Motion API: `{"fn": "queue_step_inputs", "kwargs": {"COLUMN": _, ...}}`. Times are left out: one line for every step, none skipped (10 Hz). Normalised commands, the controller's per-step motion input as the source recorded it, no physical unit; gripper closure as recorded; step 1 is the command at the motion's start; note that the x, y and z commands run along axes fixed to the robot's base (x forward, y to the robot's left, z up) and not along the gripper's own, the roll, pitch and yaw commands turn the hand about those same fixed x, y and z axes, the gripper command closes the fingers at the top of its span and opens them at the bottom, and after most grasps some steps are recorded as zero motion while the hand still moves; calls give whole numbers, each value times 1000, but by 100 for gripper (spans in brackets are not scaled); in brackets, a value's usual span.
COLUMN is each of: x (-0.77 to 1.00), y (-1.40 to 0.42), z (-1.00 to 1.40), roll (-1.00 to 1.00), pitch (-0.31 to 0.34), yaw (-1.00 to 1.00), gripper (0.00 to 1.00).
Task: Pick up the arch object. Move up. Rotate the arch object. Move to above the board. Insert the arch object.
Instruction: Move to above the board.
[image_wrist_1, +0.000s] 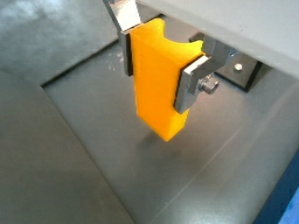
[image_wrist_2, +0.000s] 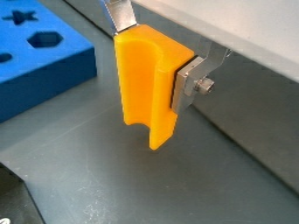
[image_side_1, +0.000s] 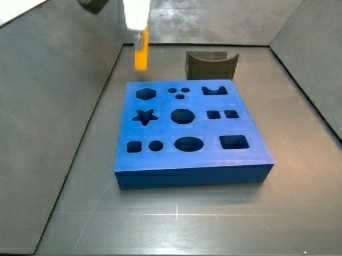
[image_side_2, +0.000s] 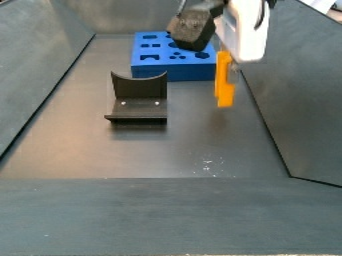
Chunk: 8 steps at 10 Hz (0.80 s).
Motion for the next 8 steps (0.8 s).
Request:
{"fn": "queue_step_inputs", "kwargs": {"x": 88, "y": 84, "z": 1000, "roll": 14, "pitch": 115, "yaw": 48, "gripper": 100}}
{"fn": "queue_step_inputs", "kwargs": {"x": 86, "y": 81, "z": 1000, "roll": 20, "pitch": 98, "yaw": 34, "gripper": 100}}
{"fn": "queue_step_inputs", "kwargs": {"x": 83, "y": 80, "z": 1000, "roll": 25, "pitch": 94, "yaw": 26, "gripper": 100}}
{"fn": "queue_step_inputs", "kwargs": {"x": 78, "y": 75, "z": 1000, "roll": 32, "pitch": 92, "yaw": 9, "gripper": 100}}
{"fn": "queue_step_inputs", "kwargs": {"x": 75, "y": 74, "z": 1000, "roll": 37, "pitch": 88, "yaw": 1, "gripper": 100}}
{"fn": "queue_step_inputs", "kwargs": {"x": 70, "y": 71, "z": 1000, "roll": 42, "pitch": 89, "yaw": -9, "gripper": 100}}
{"fn": "queue_step_inputs", "kwargs": {"x": 65, "y": 68, "z": 1000, "roll": 43, "pitch": 88, "yaw": -13, "gripper": 100}}
{"fn": "queue_step_inputs", "kwargs": {"x": 59, "y": 64, "z": 1000, "roll": 42, "pitch": 83, "yaw": -15, "gripper": 100}}
